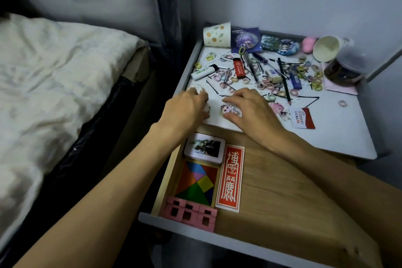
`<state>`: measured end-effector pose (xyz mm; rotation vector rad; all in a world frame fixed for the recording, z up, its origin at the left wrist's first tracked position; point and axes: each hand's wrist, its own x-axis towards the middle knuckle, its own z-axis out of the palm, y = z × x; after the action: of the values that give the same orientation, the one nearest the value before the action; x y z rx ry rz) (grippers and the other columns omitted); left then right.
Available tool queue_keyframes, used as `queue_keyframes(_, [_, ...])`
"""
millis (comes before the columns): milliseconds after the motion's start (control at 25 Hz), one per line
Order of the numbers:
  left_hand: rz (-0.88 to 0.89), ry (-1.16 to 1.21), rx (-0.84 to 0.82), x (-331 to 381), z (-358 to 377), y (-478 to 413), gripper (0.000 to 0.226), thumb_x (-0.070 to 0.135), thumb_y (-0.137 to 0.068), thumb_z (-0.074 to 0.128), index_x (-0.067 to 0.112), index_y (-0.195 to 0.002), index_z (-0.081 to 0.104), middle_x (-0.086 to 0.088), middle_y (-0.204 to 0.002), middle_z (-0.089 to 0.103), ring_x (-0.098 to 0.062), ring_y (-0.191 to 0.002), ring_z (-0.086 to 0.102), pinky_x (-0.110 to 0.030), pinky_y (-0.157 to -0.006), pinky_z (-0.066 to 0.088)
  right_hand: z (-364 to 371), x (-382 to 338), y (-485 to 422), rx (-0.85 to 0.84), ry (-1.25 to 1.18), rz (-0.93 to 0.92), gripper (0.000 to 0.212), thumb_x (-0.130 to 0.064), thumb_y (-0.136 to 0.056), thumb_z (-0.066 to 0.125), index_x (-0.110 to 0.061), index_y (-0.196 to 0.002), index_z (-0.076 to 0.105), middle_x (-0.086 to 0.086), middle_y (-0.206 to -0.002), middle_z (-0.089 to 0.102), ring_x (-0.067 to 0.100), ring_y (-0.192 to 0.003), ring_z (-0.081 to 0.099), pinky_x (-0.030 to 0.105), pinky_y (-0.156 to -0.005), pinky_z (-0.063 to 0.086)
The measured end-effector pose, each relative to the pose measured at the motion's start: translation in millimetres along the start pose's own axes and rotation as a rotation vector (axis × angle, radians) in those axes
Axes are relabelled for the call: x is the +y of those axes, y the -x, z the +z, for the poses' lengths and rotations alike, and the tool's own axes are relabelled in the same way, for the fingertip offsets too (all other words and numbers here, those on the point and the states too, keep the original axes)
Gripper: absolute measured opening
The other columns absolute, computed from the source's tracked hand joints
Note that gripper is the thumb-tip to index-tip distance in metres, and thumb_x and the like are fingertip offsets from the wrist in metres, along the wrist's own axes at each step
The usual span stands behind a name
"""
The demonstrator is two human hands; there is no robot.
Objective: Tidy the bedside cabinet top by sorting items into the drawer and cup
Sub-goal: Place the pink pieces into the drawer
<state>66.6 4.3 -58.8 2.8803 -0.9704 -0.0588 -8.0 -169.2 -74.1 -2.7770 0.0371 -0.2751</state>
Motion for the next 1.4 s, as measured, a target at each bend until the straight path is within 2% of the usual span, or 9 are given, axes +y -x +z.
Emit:
queue_keyframes(200, [-0.002, 0.013, 0.022, 3, 4, -8, 0.04, 0.032, -0.094, 0.056, 0.011, -0.128, 0.054, -0.014, -0.125, 0.055, -0.033, -0.108, 0.057, -0.038, -0.078, 0.047, 5, -1, -7, -0.061, -0.06, -0.066, 0.041, -0.033, -0.087, 0.069, -0.021, -0.125, 0.062, 0.003, -0.116, 0.061, 0.019, -0.111, 0.054, 0.035, -0.094, 0.046])
queue_keyframes(360, [-0.057, 0.149, 0.191, -4, -7, -16, 0.041, 0.029, -0.095, 0.057, 0.012, -0.132, 0.05, -0.016, -0.117, 0.055, -0.034, -0.098, 0.059, -0.035, -0.07, 0.044, 5, 1, -7, -0.069, -0.11, -0.049, 0.058, -0.032, -0.081, 0.076, -0.019, -0.133, 0.054, 0.004, -0.122, 0.061, 0.02, -0.111, 0.056, 0.035, -0.093, 0.048])
queue_keyframes(480, [-0.06, 0.047, 0.066, -11, -18, -38, 0.048, 0.028, -0.095, 0.059, 0.017, -0.14, 0.043, -0.017, -0.118, 0.051, -0.036, -0.101, 0.058, -0.037, -0.074, 0.046, 2, 2, -4, 0.002, -0.137, 0.007, 0.056, -0.035, -0.081, 0.075, -0.02, -0.132, 0.055, 0.001, -0.118, 0.063, 0.016, -0.102, 0.059, 0.025, -0.083, 0.046])
queue_keyframes(560, [-0.07, -0.018, -0.071, -14, -21, -53, 0.041, 0.028, -0.096, 0.056, 0.024, -0.136, 0.05, -0.016, -0.119, 0.051, -0.036, -0.104, 0.057, -0.04, -0.08, 0.049, -3, 4, -1, 0.058, -0.188, 0.033, 0.051, -0.039, -0.082, 0.073, -0.022, -0.128, 0.059, -0.002, -0.11, 0.062, 0.012, -0.09, 0.057, 0.023, -0.076, 0.042])
queue_keyframes(640, [-0.046, -0.076, -0.14, -15, -21, -64, 0.034, 0.027, -0.096, 0.055, 0.028, -0.13, 0.057, -0.012, -0.117, 0.054, -0.033, -0.104, 0.057, -0.035, -0.075, 0.046, -9, 8, 2, 0.083, -0.208, 0.023, 0.049, -0.039, -0.082, 0.072, -0.022, -0.126, 0.06, -0.004, -0.108, 0.06, 0.011, -0.087, 0.056, 0.024, -0.074, 0.043])
queue_keyframes(920, [-0.019, -0.207, -0.054, -9, -22, -65, 0.028, 0.032, -0.091, 0.059, 0.024, -0.118, 0.061, -0.009, -0.11, 0.064, -0.032, -0.098, 0.061, -0.032, -0.065, 0.038, -16, 2, 14, 0.022, -0.552, 0.137, 0.044, -0.022, -0.07, 0.086, -0.029, -0.11, 0.068, -0.011, -0.105, 0.06, 0.002, -0.084, 0.055, 0.012, -0.072, 0.043])
queue_keyframes(1120, [0.024, -0.094, 0.022, -3, -43, -28, 0.034, 0.036, -0.09, 0.063, 0.024, -0.122, 0.06, -0.011, -0.114, 0.065, -0.036, -0.099, 0.062, -0.037, -0.071, 0.047, -7, -17, 53, -0.235, -0.891, 0.18, 0.036, -0.014, -0.071, 0.083, -0.034, -0.099, 0.071, -0.007, -0.099, 0.072, 0.007, -0.089, 0.069, 0.025, -0.078, 0.058])
queue_keyframes(1240, [-0.035, 0.155, -0.048, -9, -55, 8, 0.033, 0.033, -0.086, 0.07, 0.024, -0.118, 0.063, -0.009, -0.113, 0.065, -0.028, -0.101, 0.062, -0.041, -0.082, 0.054, 29, -36, 89, -0.429, -0.844, 0.191, 0.018, -0.012, -0.085, 0.071, -0.02, -0.101, 0.072, -0.003, -0.094, 0.073, 0.007, -0.085, 0.069, 0.027, -0.081, 0.057])
queue_keyframes(1400, [-0.044, 0.239, -0.09, -16, -58, 37, 0.033, 0.032, -0.085, 0.074, 0.021, -0.114, 0.066, -0.002, -0.11, 0.067, -0.019, -0.101, 0.062, -0.034, -0.084, 0.052, 74, -54, 112, -0.57, -0.792, 0.251, 0.015, -0.016, -0.087, 0.069, -0.011, -0.102, 0.073, -0.002, -0.099, 0.073, 0.004, -0.09, 0.068, 0.029, -0.088, 0.055])
